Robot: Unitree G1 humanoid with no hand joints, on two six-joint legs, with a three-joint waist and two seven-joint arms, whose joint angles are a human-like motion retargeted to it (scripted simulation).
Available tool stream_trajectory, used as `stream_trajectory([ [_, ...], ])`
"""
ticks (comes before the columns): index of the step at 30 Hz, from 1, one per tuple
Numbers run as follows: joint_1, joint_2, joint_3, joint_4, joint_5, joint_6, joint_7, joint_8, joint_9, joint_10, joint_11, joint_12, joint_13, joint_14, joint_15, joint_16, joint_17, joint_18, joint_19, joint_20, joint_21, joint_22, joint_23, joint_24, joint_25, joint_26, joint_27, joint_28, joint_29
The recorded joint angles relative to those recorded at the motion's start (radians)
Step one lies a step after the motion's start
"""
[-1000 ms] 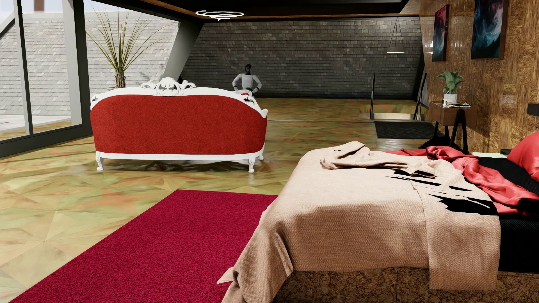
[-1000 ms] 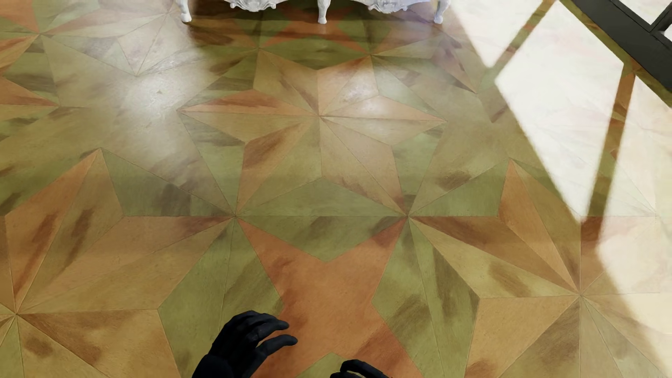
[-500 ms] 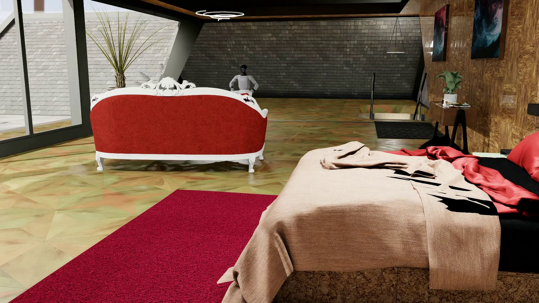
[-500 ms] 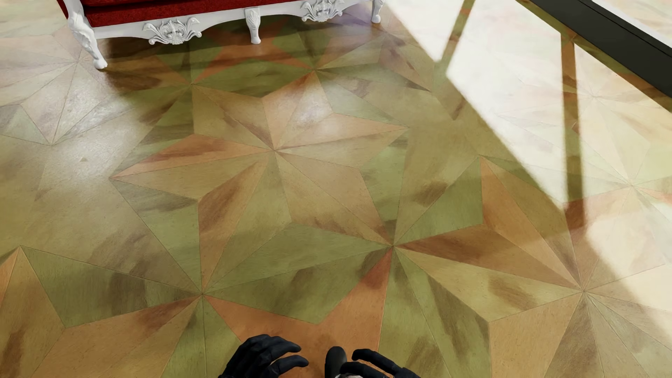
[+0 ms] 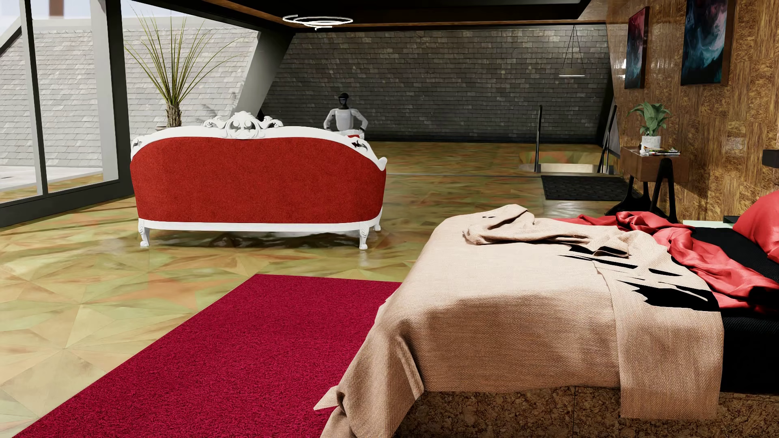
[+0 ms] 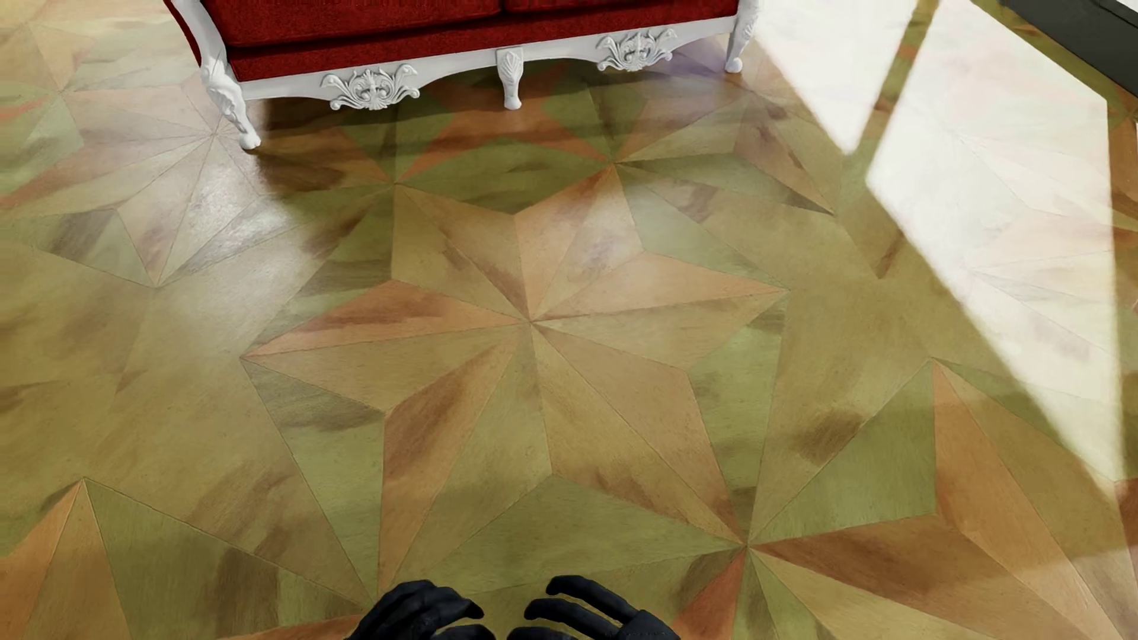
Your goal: Walk to the sofa
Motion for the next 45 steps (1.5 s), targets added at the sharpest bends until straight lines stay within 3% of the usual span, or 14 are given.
stream_trajectory([
  [5,-0.188,0.142,0.048,0.006,0.001,0.007,-0.011,0.015,0.009,-0.346,0.024,0.031,0.004,-0.321,-0.132,0.012,-0.010,0.158,0.005,0.074,0.103,-0.055,0.026,0.081,0.062,0.014,0.040,-0.001,0.000],
  [9,-0.210,0.254,0.067,-0.017,-0.009,-0.018,0.069,0.035,0.002,-0.922,-0.053,0.066,-0.021,-0.183,-0.166,-0.058,-0.012,0.141,0.014,0.154,0.130,-0.079,0.025,0.095,0.084,-0.003,0.050,0.000,0.000],
  [11,-0.220,0.309,0.073,-0.054,-0.010,-0.036,0.018,0.049,-0.004,-1.054,-0.068,0.071,-0.014,-0.216,-0.182,-0.071,-0.011,0.044,0.022,0.183,0.123,-0.086,0.022,0.123,0.092,-0.022,0.063,0.000,0.000],
  [13,-0.214,0.372,0.076,-0.087,-0.024,-0.054,-0.003,0.062,-0.009,-1.001,-0.081,0.064,0.005,-0.087,-0.185,-0.094,-0.019,0.123,0.035,0.192,0.105,-0.098,0.022,0.132,0.099,-0.033,0.072,0.000,0.000],
  [16,-0.172,0.436,0.078,-0.122,-0.071,-0.100,0.024,0.080,-0.023,-0.880,-0.009,0.071,0.005,-0.082,-0.070,-0.137,-0.013,0.225,0.053,0.224,0.079,-0.128,0.037,0.127,0.083,-0.050,0.057,0.000,0.000],
  [21,-0.027,0.233,0.085,-0.198,-0.236,-0.186,0.132,0.083,-0.042,-0.906,0.474,0.079,-0.103,-0.207,0.315,-0.171,-0.094,0.256,0.225,0.209,0.251,-0.071,0.116,0.129,0.126,-0.061,0.051,-0.001,0.003],
  [22,-0.016,0.155,0.085,-0.214,-0.279,-0.201,0.150,0.078,-0.039,-0.881,0.608,0.075,-0.121,-0.241,0.330,-0.179,-0.116,0.268,0.190,0.200,0.281,-0.071,0.107,0.119,0.145,-0.065,0.062,0.000,0.006],
  [25,0.042,-0.044,0.081,-0.261,-0.307,-0.233,0.190,0.128,-0.027,-0.827,0.813,0.061,-0.142,-0.329,0.150,-0.190,-0.131,0.291,0.188,0.179,0.286,-0.086,0.065,0.073,0.159,-0.056,0.090,0.000,0.000],
  [28,0.136,-0.164,0.074,-0.289,-0.307,-0.240,0.200,0.134,-0.018,-0.821,0.680,0.073,-0.106,-0.391,-0.028,-0.171,-0.149,0.301,0.137,0.153,0.247,-0.053,0.037,0.086,0.113,-0.048,0.112,0.000,0.000],
  [32,0.251,-0.249,0.052,-0.307,-0.262,-0.231,0.181,0.077,-0.015,-0.874,0.248,0.065,-0.066,-0.430,-0.009,-0.168,-0.148,0.305,0.091,0.115,0.185,-0.041,0.027,0.059,0.078,-0.034,0.107,0.000,0.005],
  [37,0.394,-0.223,0.033,-0.323,-0.145,-0.205,0.135,0.124,-0.021,-0.955,-0.227,0.056,-0.033,-0.445,0.142,-0.142,-0.111,0.299,0.174,0.087,0.111,-0.049,0.038,0.033,0.060,-0.022,0.097,-0.001,0.028],
  [40,0.477,-0.183,0.028,-0.306,-0.105,-0.176,0.096,0.155,-0.029,-0.944,-0.164,0.066,-0.025,-0.414,0.288,-0.151,-0.084,0.282,0.056,0.110,0.050,-0.027,0.029,0.007,0.007,-0.022,0.069,0.000,0.015],
  [43,0.477,-0.109,0.016,-0.244,-0.079,-0.126,0.051,0.101,-0.040,-0.817,-0.134,0.104,-0.037,-0.236,0.213,-0.169,-0.040,0.202,0.017,0.159,0.010,0.013,-0.001,0.012,-0.031,-0.029,0.042,0.000,0.000],
  [45,0.387,-0.074,0.010,-0.204,-0.065,-0.100,-0.009,0.054,-0.038,-0.586,-0.090,0.090,-0.030,-0.080,0.145,-0.112,-0.040,0.075,0.001,0.133,0.020,0.020,0.033,0.044,-0.037,-0.037,0.041,-0.001,0.003],
])
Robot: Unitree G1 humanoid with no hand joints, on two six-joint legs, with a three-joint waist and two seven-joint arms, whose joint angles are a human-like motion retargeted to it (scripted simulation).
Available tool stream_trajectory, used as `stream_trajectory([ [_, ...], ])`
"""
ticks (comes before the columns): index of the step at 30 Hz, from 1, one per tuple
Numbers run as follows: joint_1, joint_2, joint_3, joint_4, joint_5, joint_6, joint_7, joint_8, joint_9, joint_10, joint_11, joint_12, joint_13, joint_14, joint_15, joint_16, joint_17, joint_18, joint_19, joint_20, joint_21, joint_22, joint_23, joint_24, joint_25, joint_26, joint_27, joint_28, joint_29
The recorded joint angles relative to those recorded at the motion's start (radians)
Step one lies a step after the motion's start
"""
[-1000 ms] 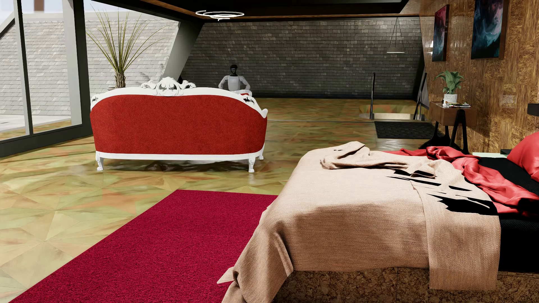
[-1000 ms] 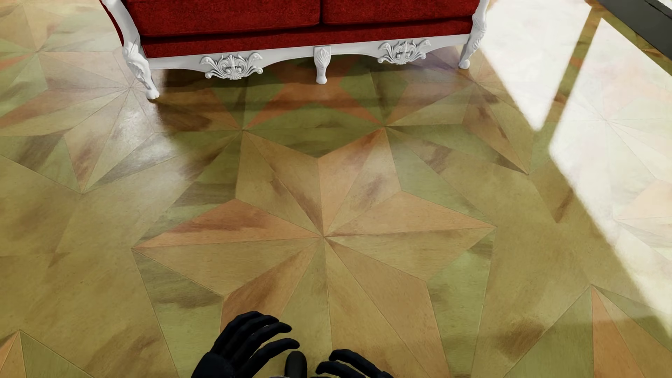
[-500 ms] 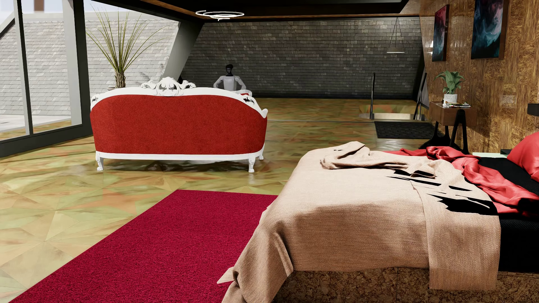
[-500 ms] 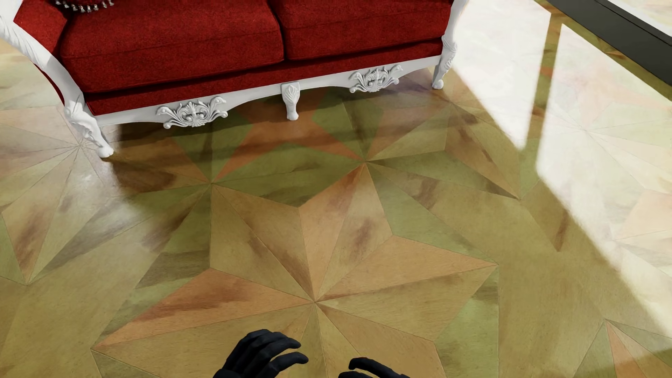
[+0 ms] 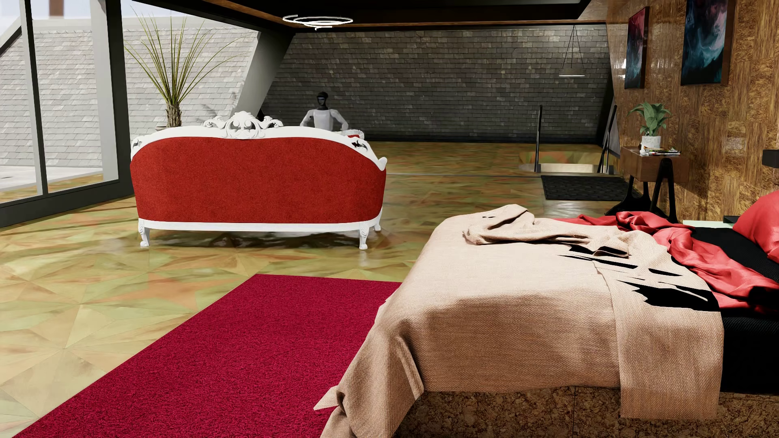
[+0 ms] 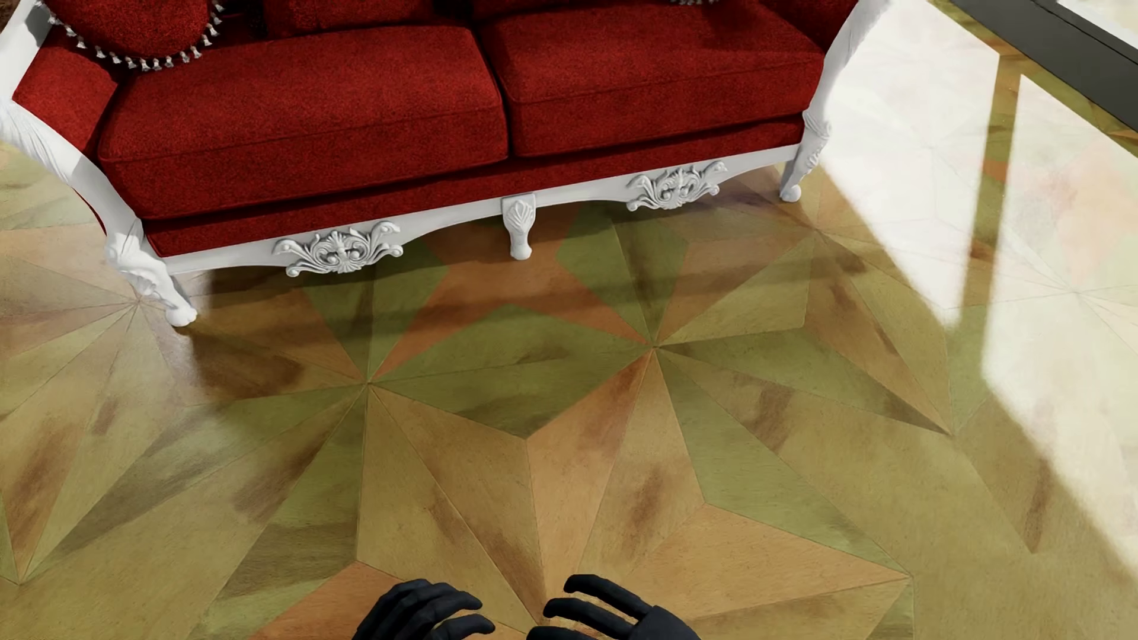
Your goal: Walk to the sofa
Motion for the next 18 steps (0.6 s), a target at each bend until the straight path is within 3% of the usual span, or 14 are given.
stream_trajectory([
  [1,-0.072,0.011,-0.004,0.022,0.005,0.012,-0.015,-0.028,0.005,0.155,0.032,-0.019,0.004,0.090,-0.040,0.035,0.008,-0.071,-0.005,-0.021,0.007,-0.002,0.009,0.018,0.006,-0.001,-0.001,0.000,0.001],
  [3,-0.231,0.045,-0.016,0.131,0.017,0.038,0.052,-0.087,0.017,0.431,0.066,-0.051,0.003,0.283,-0.106,0.068,0.031,-0.076,-0.010,-0.051,0.023,-0.007,-0.002,0.023,0.035,-0.001,-0.010,0.000,-0.003],
  [4,-0.304,0.069,-0.013,0.161,0.029,0.052,0.026,-0.106,0.022,0.521,0.070,-0.057,-0.004,0.246,-0.131,0.067,0.039,-0.077,-0.011,-0.053,0.031,-0.013,-0.017,0.013,0.047,0.001,-0.014,0.000,-0.003],
  [5,-0.369,0.091,-0.007,0.191,0.041,0.064,-0.004,-0.118,0.025,0.568,0.079,-0.056,-0.016,0.119,-0.157,0.066,0.043,-0.083,-0.012,-0.046,0.044,-0.023,-0.025,0.011,0.056,0.005,-0.016,0.000,-0.003],
  [6,-0.427,0.111,0.001,0.231,0.053,0.074,-0.006,-0.125,0.028,0.579,0.096,-0.069,-0.004,-0.002,-0.186,0.077,0.040,-0.042,-0.011,-0.043,0.059,-0.028,-0.032,0.007,0.046,0.008,-0.010,0.001,-0.003],
  [7,-0.474,0.136,0.011,0.256,0.060,0.081,0.004,-0.122,0.030,0.546,0.104,-0.069,-0.002,-0.095,-0.212,0.081,0.034,0.020,-0.010,-0.037,0.079,-0.039,-0.023,0.019,0.049,0.014,-0.007,0.001,-0.003],
  [9,-0.545,0.182,0.035,0.267,0.067,0.084,0.018,-0.109,0.032,0.378,0.112,-0.057,-0.006,-0.238,-0.256,0.081,0.021,0.094,-0.006,-0.021,0.120,-0.062,0.006,0.050,0.076,0.021,0.001,0.001,-0.003],
  [11,-0.588,0.231,0.054,0.267,0.067,0.078,0.068,-0.091,0.033,0.127,0.087,-0.047,-0.012,-0.256,-0.280,0.067,0.019,0.123,-0.002,-0.004,0.140,-0.079,0.015,0.060,0.092,0.020,0.010,0.001,-0.003],
  [12,-0.600,0.255,0.059,0.257,0.065,0.073,0.092,-0.081,0.031,-0.018,0.069,-0.042,-0.015,-0.213,-0.288,0.059,0.023,0.127,0.000,0.004,0.143,-0.082,0.012,0.061,0.096,0.019,0.012,0.001,-0.003],
  [14,-0.593,0.305,0.062,0.214,0.062,0.061,0.115,-0.063,0.026,-0.327,0.025,-0.034,-0.019,-0.115,-0.296,0.042,0.028,0.084,0.005,0.019,0.142,-0.080,0.003,0.061,0.104,0.016,0.013,0.000,-0.003],
  [16,-0.601,0.359,0.061,0.174,0.065,0.048,0.061,-0.044,0.022,-0.467,0.005,-0.047,-0.019,-0.127,-0.313,0.034,0.031,-0.018,0.013,0.019,0.134,-0.073,0.004,0.068,0.115,0.012,0.013,0.000,-0.003],
  [18,-0.592,0.422,0.062,0.134,0.058,0.034,-0.004,-0.022,0.017,-0.423,-0.008,-0.051,0.003,-0.002,-0.317,0.025,0.028,0.038,0.029,0.021,0.113,-0.093,0.002,0.069,0.116,-0.001,0.018,0.001,-0.003],
])
